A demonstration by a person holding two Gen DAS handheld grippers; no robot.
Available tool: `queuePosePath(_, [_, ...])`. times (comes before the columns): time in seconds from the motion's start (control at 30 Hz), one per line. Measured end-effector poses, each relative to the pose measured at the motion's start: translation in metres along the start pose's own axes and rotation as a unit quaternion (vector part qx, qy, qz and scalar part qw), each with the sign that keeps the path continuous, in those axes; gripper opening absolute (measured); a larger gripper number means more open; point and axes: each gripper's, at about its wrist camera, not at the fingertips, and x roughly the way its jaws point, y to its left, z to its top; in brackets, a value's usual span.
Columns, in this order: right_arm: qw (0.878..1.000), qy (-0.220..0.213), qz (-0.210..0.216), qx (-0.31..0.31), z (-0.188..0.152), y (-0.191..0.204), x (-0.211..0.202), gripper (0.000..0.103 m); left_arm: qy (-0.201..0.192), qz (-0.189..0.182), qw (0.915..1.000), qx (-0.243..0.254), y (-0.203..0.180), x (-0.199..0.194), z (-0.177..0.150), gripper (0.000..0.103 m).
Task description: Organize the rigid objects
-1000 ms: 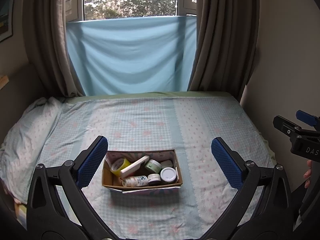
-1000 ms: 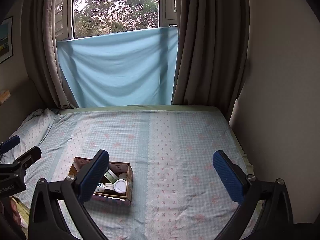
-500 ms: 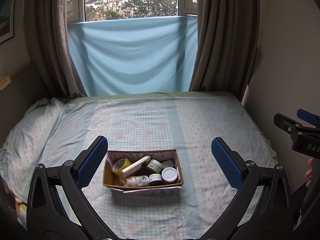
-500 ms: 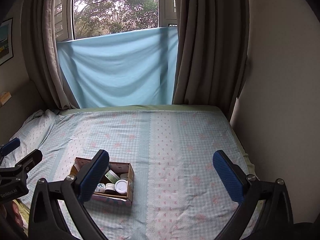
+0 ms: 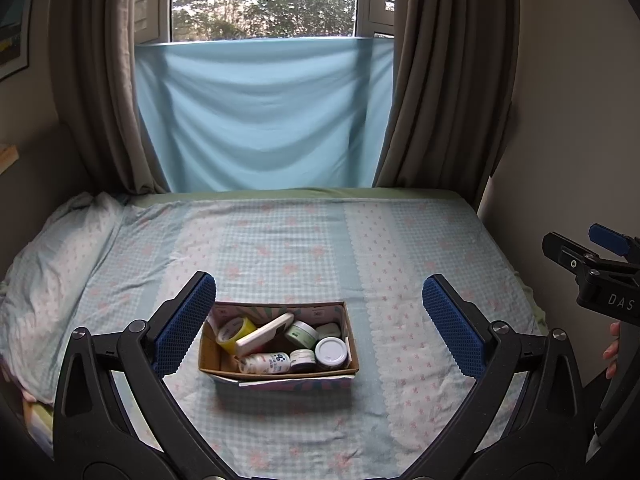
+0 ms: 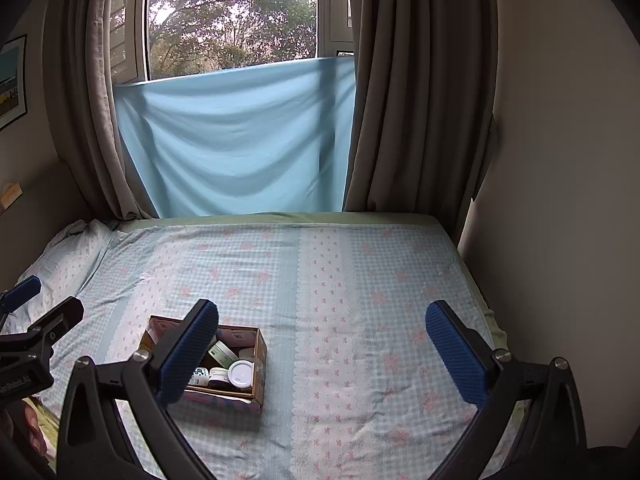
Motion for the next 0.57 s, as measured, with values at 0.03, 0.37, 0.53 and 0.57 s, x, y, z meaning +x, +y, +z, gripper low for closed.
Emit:
queuePosePath(0.03, [1.000, 0.000, 0.000, 0.001, 0.0003, 0.0000, -0.0004, 0.103, 0.000, 0.001, 1.0000, 0.002, -0.0005, -0.0003, 0.0000, 0.103])
queuePosePath(0.37, [1.000, -0.002, 0.000, 0.003, 0.0020, -0.0017, -0.0021, 0.103, -0.013, 0.034, 0.9993, 0.011, -0.0051, -0.0011, -0.0033, 0.103])
queuePosePath(0.53, [1.000, 0.000, 0.000, 0.004, 0.0024, -0.0025, -0.0021, 0.103, -0.039, 0.029, 0.9987, 0.014, -0.0043, -0.0069, -0.0060, 0.103])
queuePosePath(0.57, [1.000, 0.001, 0.000, 0.004, 0.0026, -0.0023, -0.0022, 0.103, -0.043, 0.031, 0.9984, 0.015, -0.0047, -0.0076, -0.0058, 0.103])
